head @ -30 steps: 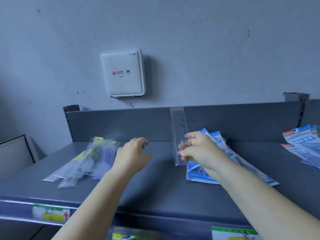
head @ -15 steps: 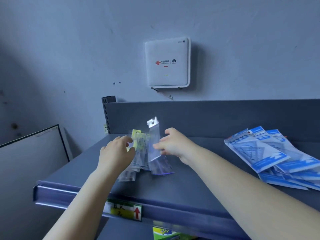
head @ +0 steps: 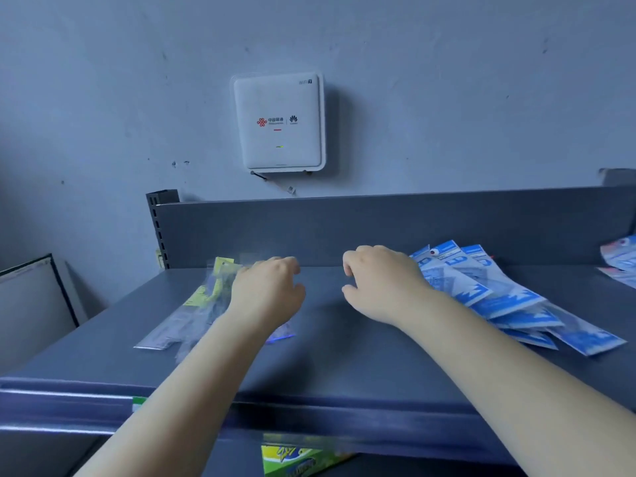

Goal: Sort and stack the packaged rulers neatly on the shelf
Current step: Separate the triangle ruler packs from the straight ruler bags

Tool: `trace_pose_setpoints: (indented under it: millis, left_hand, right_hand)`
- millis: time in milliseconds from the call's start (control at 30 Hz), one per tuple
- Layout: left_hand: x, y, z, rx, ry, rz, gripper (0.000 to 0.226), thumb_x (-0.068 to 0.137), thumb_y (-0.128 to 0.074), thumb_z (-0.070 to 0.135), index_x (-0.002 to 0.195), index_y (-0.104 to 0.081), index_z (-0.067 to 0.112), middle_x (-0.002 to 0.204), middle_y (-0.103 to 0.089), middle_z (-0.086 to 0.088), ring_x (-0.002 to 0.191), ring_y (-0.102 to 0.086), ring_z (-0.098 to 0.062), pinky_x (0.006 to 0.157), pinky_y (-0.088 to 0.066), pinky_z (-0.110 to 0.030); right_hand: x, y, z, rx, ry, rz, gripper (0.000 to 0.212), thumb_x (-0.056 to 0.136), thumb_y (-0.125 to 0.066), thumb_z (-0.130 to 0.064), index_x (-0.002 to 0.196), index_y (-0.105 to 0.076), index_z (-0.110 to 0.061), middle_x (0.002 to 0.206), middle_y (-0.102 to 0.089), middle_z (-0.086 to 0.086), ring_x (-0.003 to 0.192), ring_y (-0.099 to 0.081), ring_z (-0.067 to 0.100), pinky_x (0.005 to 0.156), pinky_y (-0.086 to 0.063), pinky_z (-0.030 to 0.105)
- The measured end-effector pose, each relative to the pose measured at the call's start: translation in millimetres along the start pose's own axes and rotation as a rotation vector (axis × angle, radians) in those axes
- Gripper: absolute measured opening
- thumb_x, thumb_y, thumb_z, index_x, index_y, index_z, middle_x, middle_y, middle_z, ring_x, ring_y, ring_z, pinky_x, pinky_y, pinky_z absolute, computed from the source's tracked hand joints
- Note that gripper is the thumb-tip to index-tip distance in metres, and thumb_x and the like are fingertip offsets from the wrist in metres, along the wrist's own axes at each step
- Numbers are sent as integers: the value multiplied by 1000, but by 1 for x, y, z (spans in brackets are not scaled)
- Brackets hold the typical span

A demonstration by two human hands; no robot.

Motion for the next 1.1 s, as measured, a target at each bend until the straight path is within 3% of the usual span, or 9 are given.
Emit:
trace_pose_setpoints:
  millis: [233,467,667,733,867,1100]
  left_hand:
    - [1,-3,123,7,-202,22,30,89,-46,24,117,-54,20,109,-60,2,104,-54,-23,81,-34,-29]
    - [-9,-7,272,-12,-398,37,23,92,-45,30,110,-53,19,103,-60,2,102,-54,-23,74,-30,-27]
    - [-19,-21,390,-65,-464,7,29,89,-46,31,116,-53,20,109,-59,1,108,-54,-22,80,-34,-28]
    - [-22,-29,426,-88,-476,-21,32,90,-46,33,119,-53,22,112,-59,2,109,-53,-22,80,-34,-28]
    - [-22,-43,487,-183,-454,-117,31,89,-47,33,118,-53,24,114,-59,5,107,-55,-23,74,-33,-26]
    - [-2,-70,555,-336,-350,-392,36,91,-50,38,124,-51,24,125,-57,3,110,-55,-21,86,-44,-30]
  right_hand:
    - [-66,23,107,-78,-132,57,24,92,-43,-25,113,-52,-17,115,-54,-2,109,-49,20,71,-31,27]
    - [-136,48,219,-118,-211,61,20,93,-44,-26,107,-51,-15,107,-54,0,105,-50,23,72,-34,30]
    - [-197,71,320,-2,-353,55,15,91,-47,-24,101,-54,-15,106,-55,0,100,-50,22,73,-40,30]
    - [-215,74,355,45,-401,52,10,89,-50,-21,94,-54,-14,100,-55,0,94,-50,22,73,-42,31]
    - [-243,82,420,49,-458,38,13,88,-52,-20,99,-56,-14,94,-48,-3,97,-52,22,80,-44,32]
    - [-262,86,500,31,-586,-73,29,95,-43,-22,119,-53,-9,121,-54,8,109,-52,26,88,-44,34]
Point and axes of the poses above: each hand's wrist, its own x-axis towards the middle knuckle, its own y-axis out of the back of the hand, z = x × y, the point moved 5 cm from there along x, towards the middle knuckle
